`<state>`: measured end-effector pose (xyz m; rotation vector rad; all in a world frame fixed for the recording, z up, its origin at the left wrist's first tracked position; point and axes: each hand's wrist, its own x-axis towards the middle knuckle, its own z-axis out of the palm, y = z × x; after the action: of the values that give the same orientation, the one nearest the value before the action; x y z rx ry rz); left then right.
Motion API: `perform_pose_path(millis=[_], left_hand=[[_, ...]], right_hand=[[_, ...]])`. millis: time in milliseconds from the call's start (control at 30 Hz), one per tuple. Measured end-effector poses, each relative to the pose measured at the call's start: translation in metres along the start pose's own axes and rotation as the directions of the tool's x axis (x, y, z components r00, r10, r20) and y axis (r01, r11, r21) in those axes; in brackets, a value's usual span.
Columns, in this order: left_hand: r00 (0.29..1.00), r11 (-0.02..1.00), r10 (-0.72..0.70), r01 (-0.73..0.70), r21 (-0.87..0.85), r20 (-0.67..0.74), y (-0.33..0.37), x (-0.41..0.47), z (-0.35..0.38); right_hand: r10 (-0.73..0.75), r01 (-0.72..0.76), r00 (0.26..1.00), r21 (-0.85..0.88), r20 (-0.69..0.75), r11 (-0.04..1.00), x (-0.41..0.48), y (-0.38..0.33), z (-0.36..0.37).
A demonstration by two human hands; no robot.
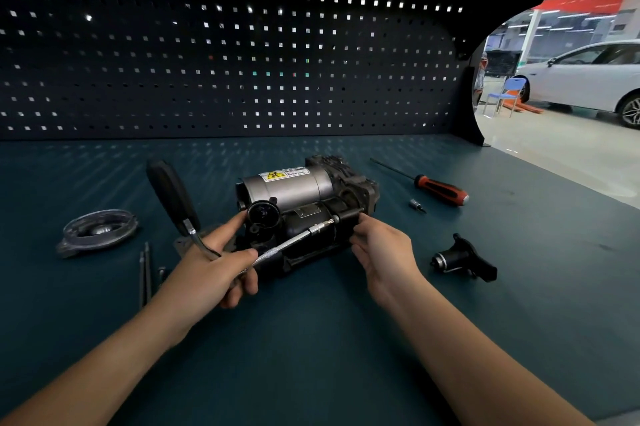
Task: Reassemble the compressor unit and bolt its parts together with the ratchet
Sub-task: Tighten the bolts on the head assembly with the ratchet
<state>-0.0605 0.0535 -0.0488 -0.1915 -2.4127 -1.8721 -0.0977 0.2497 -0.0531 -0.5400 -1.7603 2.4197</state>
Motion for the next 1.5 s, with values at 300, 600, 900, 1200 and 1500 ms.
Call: perform_pose_path(millis=[300,600,900,1200,1500], left_hand=[[0.994,0.998,0.068,-0.068,0.008,-0.083,0.000,-0.004,0.001],[0.987,0.995,0.051,-0.063,-0.079,-0.153,0.003,0.002,-0.002],[0.991,0.988,0.016,-0.036,-0.148,-0.135,-0.001,0.018,-0.012],[0.994,0.995,0.059,-0.052,0.087,-0.090,0.011,0.027,-0.025],[0.956,0.923,0.277,-0.293,0.248,0.100,0.007,0.025,-0.026]], right_hand=[[-0.147,0.149,0.989,-0.098,0.020,0.984,-0.012,-0.004,0.001],[-0.332,0.339,0.941,-0.199,0.070,0.919,-0.006,-0.004,-0.001],[-0.402,0.426,0.904,-0.203,0.148,0.882,-0.002,0.001,-0.001],[-0.311,0.350,0.934,-0.284,0.175,0.893,-0.004,0.002,-0.010],[-0.450,0.455,0.885,-0.440,0.123,0.774,0.005,-0.010,-0.020]])
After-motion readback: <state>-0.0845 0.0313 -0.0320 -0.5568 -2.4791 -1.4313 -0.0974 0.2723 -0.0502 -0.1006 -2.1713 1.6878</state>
